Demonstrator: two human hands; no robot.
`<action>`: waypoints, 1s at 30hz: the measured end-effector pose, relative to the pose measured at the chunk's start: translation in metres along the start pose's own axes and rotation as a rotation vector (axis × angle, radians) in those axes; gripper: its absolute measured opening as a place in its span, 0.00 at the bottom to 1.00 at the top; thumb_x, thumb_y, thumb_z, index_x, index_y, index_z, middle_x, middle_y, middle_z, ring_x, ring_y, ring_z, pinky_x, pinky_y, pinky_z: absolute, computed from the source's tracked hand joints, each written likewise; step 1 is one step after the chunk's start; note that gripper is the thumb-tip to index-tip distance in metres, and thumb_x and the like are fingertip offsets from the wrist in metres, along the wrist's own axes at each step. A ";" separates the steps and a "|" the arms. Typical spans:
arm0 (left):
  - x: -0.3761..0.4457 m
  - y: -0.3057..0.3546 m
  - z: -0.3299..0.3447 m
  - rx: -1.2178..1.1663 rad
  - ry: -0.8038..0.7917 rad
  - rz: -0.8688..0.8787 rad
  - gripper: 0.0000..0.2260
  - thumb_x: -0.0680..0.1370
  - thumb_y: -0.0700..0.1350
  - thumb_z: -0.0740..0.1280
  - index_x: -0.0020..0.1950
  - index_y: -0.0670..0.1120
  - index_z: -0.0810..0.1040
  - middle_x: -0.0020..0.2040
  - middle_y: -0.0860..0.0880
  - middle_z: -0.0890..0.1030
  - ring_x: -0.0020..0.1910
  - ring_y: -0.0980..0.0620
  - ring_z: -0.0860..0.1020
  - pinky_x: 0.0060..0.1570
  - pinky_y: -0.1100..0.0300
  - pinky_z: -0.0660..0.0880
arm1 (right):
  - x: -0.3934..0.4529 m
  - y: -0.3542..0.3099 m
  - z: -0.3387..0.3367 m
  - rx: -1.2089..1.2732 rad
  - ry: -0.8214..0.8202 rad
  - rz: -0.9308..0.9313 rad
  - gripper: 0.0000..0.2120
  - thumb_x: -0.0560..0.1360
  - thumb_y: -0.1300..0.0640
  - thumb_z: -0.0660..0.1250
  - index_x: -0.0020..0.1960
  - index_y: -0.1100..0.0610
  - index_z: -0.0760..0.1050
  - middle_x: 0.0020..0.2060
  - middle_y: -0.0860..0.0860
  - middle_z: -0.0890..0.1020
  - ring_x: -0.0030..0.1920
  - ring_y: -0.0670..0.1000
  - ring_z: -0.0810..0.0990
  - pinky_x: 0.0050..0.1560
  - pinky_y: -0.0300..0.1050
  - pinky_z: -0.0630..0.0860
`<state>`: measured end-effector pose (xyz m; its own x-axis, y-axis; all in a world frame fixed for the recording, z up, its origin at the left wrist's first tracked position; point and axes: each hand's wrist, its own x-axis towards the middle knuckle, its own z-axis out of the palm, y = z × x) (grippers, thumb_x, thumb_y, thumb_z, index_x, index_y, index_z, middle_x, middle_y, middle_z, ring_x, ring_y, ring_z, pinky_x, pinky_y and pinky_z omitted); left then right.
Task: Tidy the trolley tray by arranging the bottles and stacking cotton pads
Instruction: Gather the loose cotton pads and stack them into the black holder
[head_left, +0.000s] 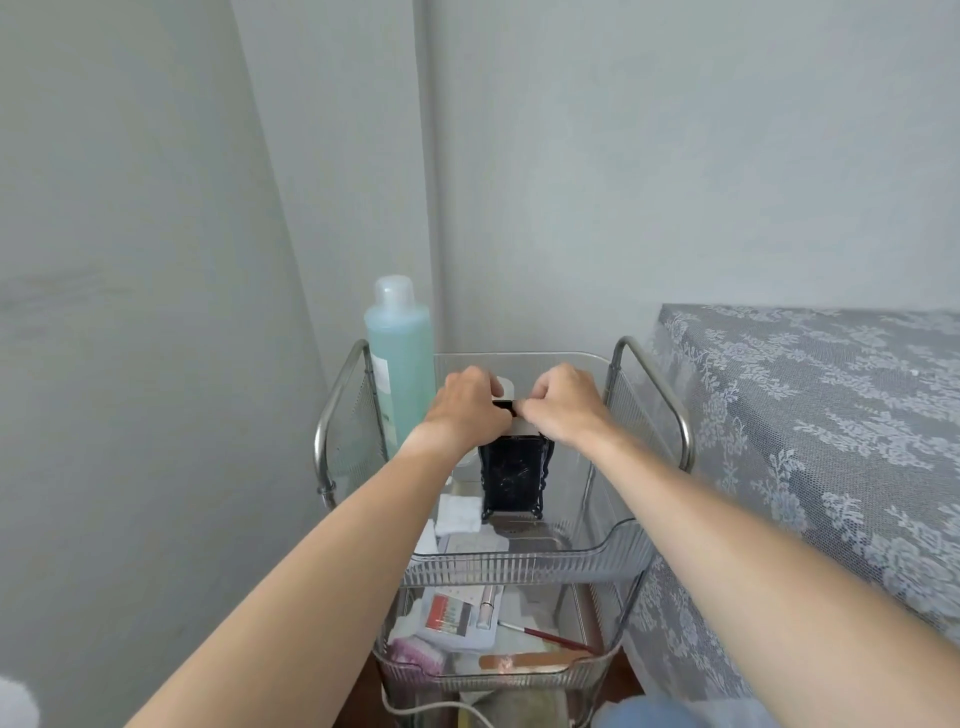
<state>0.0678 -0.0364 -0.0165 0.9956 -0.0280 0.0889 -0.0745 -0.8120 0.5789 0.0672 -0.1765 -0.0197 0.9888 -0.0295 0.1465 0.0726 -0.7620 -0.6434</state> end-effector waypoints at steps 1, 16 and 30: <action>0.001 -0.002 0.002 -0.049 -0.015 -0.027 0.18 0.71 0.43 0.69 0.61 0.46 0.75 0.59 0.45 0.75 0.54 0.47 0.73 0.49 0.57 0.71 | 0.000 0.001 0.003 0.031 0.015 -0.002 0.10 0.63 0.61 0.67 0.25 0.57 0.70 0.22 0.54 0.69 0.26 0.52 0.68 0.29 0.46 0.67; -0.016 -0.050 0.011 0.141 -0.172 -0.145 0.05 0.76 0.38 0.61 0.47 0.40 0.76 0.48 0.40 0.80 0.53 0.38 0.80 0.47 0.53 0.76 | -0.004 0.001 0.017 -0.138 -0.126 0.119 0.21 0.67 0.57 0.62 0.60 0.58 0.71 0.55 0.56 0.77 0.55 0.61 0.76 0.52 0.53 0.75; -0.015 -0.059 0.003 0.287 -0.288 -0.151 0.06 0.75 0.39 0.68 0.50 0.39 0.79 0.42 0.46 0.80 0.43 0.46 0.81 0.41 0.56 0.78 | -0.014 -0.004 0.007 -0.124 -0.253 0.108 0.22 0.71 0.53 0.58 0.64 0.56 0.70 0.58 0.56 0.77 0.57 0.60 0.77 0.58 0.58 0.74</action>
<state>0.0579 0.0104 -0.0548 0.9723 -0.0251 -0.2322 0.0509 -0.9476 0.3155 0.0544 -0.1684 -0.0246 0.9921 0.0355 -0.1204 -0.0364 -0.8368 -0.5463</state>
